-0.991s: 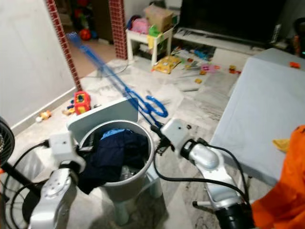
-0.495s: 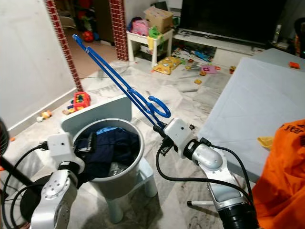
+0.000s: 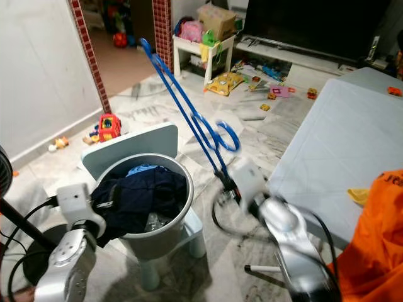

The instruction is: Hang hanger

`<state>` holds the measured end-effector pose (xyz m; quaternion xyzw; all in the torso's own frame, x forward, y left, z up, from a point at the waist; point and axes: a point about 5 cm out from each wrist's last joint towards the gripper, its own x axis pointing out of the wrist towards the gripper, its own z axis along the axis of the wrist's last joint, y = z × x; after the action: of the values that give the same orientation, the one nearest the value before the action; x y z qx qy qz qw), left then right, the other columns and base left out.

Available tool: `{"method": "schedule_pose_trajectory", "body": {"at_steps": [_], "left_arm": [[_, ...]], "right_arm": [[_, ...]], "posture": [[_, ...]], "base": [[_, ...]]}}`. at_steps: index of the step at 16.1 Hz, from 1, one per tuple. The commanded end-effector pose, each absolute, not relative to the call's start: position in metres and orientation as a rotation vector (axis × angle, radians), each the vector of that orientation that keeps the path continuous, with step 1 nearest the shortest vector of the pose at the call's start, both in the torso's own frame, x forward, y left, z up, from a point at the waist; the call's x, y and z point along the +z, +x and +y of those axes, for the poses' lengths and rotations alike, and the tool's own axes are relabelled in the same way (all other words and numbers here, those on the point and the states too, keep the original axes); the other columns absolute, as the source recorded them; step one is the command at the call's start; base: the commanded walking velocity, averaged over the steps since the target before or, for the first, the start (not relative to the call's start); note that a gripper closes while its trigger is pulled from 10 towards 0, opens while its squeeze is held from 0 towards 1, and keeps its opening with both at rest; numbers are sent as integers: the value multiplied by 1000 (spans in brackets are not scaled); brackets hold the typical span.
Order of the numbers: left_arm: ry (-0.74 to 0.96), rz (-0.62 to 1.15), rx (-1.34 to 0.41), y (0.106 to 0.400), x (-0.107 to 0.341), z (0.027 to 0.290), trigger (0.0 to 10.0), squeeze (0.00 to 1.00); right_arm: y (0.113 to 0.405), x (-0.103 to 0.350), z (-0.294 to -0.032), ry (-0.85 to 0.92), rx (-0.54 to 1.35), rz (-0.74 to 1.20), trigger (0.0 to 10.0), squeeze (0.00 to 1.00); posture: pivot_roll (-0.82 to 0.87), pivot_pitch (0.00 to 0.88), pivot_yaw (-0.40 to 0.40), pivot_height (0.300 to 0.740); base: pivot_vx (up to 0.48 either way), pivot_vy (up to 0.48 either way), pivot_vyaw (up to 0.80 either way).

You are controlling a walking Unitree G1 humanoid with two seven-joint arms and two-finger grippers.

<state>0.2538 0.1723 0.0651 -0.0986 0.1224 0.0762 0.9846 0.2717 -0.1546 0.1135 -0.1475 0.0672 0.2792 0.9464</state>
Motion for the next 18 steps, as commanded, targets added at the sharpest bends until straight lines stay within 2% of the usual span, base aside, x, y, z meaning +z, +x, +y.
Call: {"method": "schedule_pose_trajectory", "body": {"at_steps": [1, 4, 8, 9, 10, 11, 13, 18], "left_arm": [[-215, 271, 164, 253, 62, 170, 10000, 0], [-208, 310, 160, 258, 55, 159, 10000, 0], [-239, 363, 182, 277, 52, 151, 10000, 0], [-249, 372, 201, 282, 49, 152, 7098, 0], [-258, 374, 216, 286, 47, 152, 7412, 0], [-279, 402, 228, 291, 41, 151, 627, 0], [-317, 484, 249, 292, 29, 148, 0, 0], [-368, 578, 334, 293, 12, 159, 0, 0]], "right_arm": [[267, 121, -163, -299, 551, 133, 10000, 0], [246, 121, -180, -300, 522, 211, 10000, 0], [211, 124, -184, -287, 542, 299, 10000, 0], [206, 124, -185, -287, 543, 317, 10000, 0], [201, 126, -187, -293, 543, 340, 10000, 0], [195, 129, -190, -294, 543, 362, 10000, 0], [192, 131, -192, -299, 550, 385, 10000, 0], [182, 131, -195, -295, 552, 446, 10000, 0]], "posture": [[-203, 55, -92, 740], [-272, 118, -145, 740], [-333, 172, -196, 740], [-351, 182, -204, 740], [-362, 185, -209, 740], [-380, 195, -217, 740], [-391, 198, -220, 740], [-410, 209, -206, 740]], "base": [[0, 0, 0], [0, 0, 0], [0, 0, 0], [0, 0, 0], [0, 0, 0], [0, 0, 0], [0, 0, 0], [0, 0, 0]]}}
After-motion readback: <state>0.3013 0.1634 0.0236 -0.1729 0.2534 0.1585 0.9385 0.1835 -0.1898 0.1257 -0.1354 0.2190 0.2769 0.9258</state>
